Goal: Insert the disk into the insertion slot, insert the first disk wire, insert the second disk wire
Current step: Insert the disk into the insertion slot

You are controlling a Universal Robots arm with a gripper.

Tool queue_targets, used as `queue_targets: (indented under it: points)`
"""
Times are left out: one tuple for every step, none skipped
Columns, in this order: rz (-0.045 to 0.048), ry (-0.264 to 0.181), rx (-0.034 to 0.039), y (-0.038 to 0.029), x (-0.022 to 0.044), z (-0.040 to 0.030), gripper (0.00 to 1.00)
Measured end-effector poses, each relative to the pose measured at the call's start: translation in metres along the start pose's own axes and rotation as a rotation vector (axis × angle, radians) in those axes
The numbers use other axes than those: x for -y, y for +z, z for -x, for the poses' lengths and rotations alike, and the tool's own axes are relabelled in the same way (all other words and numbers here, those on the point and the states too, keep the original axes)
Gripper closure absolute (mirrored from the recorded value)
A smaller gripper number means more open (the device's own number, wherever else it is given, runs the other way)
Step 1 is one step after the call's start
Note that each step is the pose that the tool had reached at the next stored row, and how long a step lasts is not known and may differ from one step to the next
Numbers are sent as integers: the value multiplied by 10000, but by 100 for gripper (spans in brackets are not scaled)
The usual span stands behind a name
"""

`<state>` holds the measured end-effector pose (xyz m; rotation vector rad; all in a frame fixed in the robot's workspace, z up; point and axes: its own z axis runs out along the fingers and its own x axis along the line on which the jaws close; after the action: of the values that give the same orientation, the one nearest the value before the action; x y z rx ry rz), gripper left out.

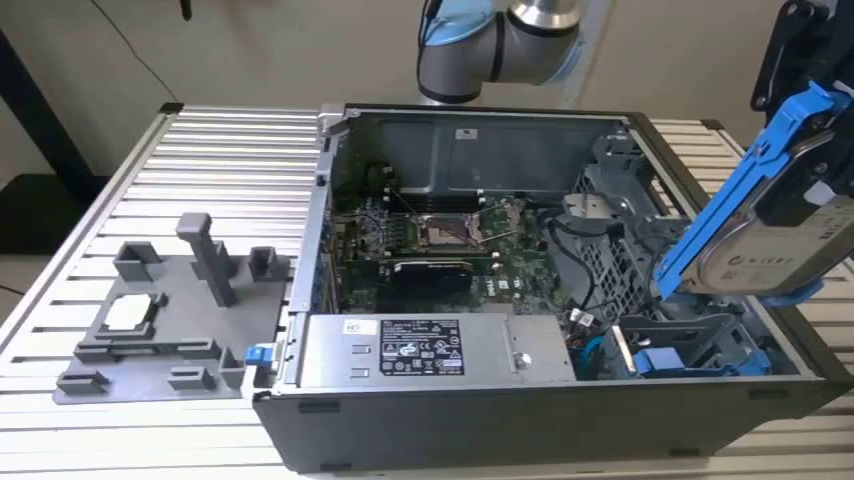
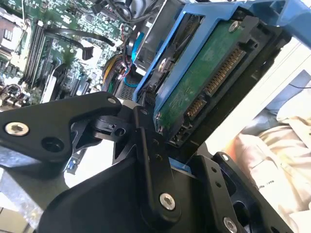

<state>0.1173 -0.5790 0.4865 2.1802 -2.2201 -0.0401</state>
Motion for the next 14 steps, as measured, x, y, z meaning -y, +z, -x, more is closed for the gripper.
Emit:
queue_targets:
  points:
    - [-3, 0, 0, 7, 1, 0, 67]
    - [-10, 0, 1, 15, 1, 0, 67]
    - [-20, 0, 1, 24, 1, 0, 67]
    - [-25, 0, 0, 36, 2, 0, 67]
    - [-26, 0, -1, 51, 2, 0, 67]
    - [-27, 0, -1, 68, 3, 0, 67]
    - [-27, 0, -2, 86, 3, -1, 67]
    - [-27, 1, -2, 105, 4, -4, 67]
    - [-26, 2, 0, 121, 7, -8, 67]
    - [-27, 0, -2, 132, 13, -15, 67]
    - [-27, 0, -1, 141, 18, -22, 67]
    - [-27, 0, 1, 152, 21, -25, 67]
    - [-27, 2, -2, 163, 22, -26, 67]
    - [-27, 2, -4, 178, 23, -27, 67]
